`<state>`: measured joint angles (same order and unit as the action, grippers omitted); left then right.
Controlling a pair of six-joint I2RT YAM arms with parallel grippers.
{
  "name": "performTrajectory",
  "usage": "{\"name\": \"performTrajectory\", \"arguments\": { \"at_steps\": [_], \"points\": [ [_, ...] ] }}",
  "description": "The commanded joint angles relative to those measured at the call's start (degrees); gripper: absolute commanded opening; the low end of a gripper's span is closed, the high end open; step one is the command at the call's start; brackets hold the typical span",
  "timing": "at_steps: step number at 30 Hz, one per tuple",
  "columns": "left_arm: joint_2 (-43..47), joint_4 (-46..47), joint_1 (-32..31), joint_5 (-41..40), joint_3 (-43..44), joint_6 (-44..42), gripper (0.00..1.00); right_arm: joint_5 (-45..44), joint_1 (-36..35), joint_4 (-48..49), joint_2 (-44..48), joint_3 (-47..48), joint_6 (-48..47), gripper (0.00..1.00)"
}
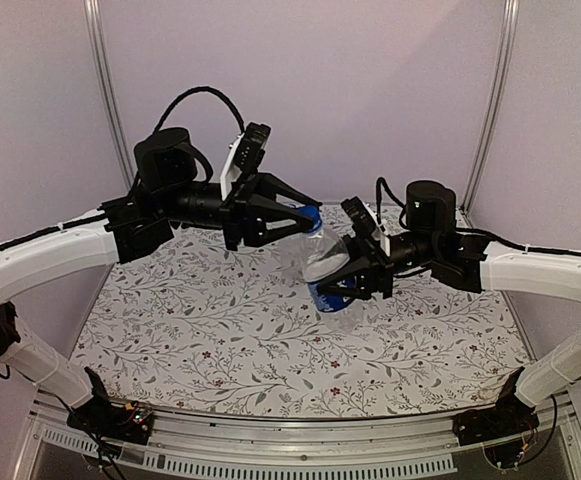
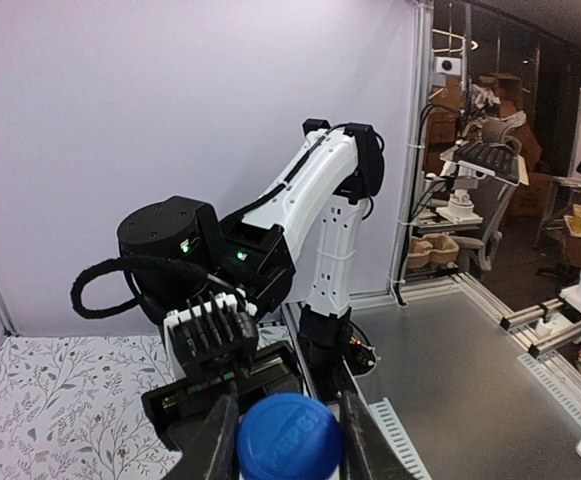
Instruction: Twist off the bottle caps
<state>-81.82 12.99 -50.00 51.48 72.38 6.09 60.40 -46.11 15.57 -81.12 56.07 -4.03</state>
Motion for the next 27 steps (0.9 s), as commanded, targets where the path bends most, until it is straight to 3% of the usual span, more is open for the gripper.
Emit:
{"name": "performTrajectory", "arguments": {
  "at_steps": [1, 9, 15, 21, 25, 27],
  "points": [
    [-0.26, 1.01, 0.68, -0.97, 0.85, 0.75, 0.26, -0.82, 0.14, 0.79, -0.31, 0.8, -0.08, 0.36],
    [4.33, 4.22, 0.24, -12.45, -3.65, 5.88, 0.1, -13.44, 0.12, -2.11, 1.0, 0.85, -0.16, 0.35],
    [7.2, 1.46, -2.78, -35.88, -4.65, 8.64, 0.0, -25.47, 0.13, -4.33, 1.71, 1.4, -0.36, 0.35],
    [5.31, -4.71, -5.57, -54.97, -0.25, 15.01, 0.0, -33.49, 0.14, -4.67, 2.02, 1.57, -0.79, 0.34],
    [3.69, -5.98, -7.27, -59.65, 1.71, 15.94, 0.0, -37.03, 0.13, -4.6, 2.02, 1.66, -0.59, 0.34],
    [2.73, -6.75, -7.71, -60.64, 2.55, 16.27, 0.05, -38.88, 0.04, -4.31, 2.02, 1.52, -0.29, 0.34]
  ]
}}
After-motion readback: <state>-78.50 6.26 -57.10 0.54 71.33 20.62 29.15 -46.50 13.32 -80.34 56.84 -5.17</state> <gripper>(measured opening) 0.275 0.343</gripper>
